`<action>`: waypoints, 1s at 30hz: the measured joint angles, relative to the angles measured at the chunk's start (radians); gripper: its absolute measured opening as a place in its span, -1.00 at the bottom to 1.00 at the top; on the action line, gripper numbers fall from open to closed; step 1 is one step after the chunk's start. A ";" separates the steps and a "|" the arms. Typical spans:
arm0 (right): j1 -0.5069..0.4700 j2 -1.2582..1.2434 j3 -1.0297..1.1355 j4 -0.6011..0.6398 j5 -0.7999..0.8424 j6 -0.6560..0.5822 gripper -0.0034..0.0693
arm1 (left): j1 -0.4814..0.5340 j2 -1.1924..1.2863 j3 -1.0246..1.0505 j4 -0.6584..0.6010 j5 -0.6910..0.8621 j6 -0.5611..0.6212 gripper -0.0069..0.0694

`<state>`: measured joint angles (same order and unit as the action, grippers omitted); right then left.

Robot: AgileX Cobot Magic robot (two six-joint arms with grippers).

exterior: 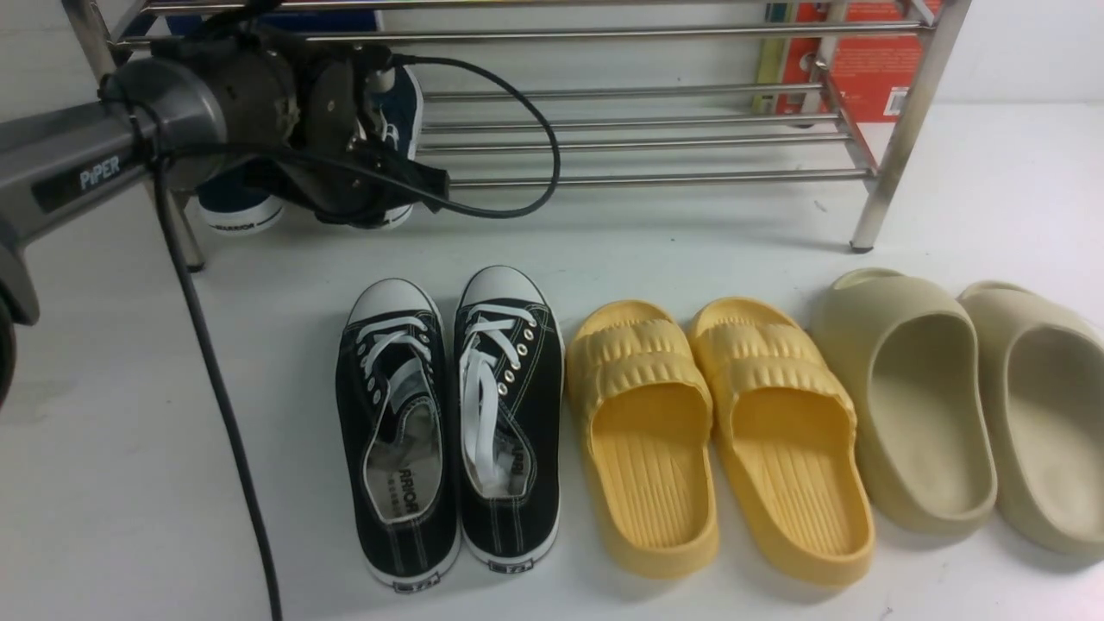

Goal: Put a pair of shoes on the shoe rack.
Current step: Use the left arm to put a shoe into the shoe rack

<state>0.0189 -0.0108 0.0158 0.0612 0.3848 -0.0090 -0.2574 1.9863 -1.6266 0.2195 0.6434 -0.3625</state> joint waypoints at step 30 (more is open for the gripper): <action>0.000 0.000 0.000 0.001 0.000 0.000 -0.25 | -0.016 0.060 0.000 0.057 -0.092 -0.003 -0.85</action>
<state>0.0189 -0.0108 0.0158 0.0620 0.3848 -0.0090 -0.2733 2.0466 -1.6266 0.2765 0.5513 -0.3655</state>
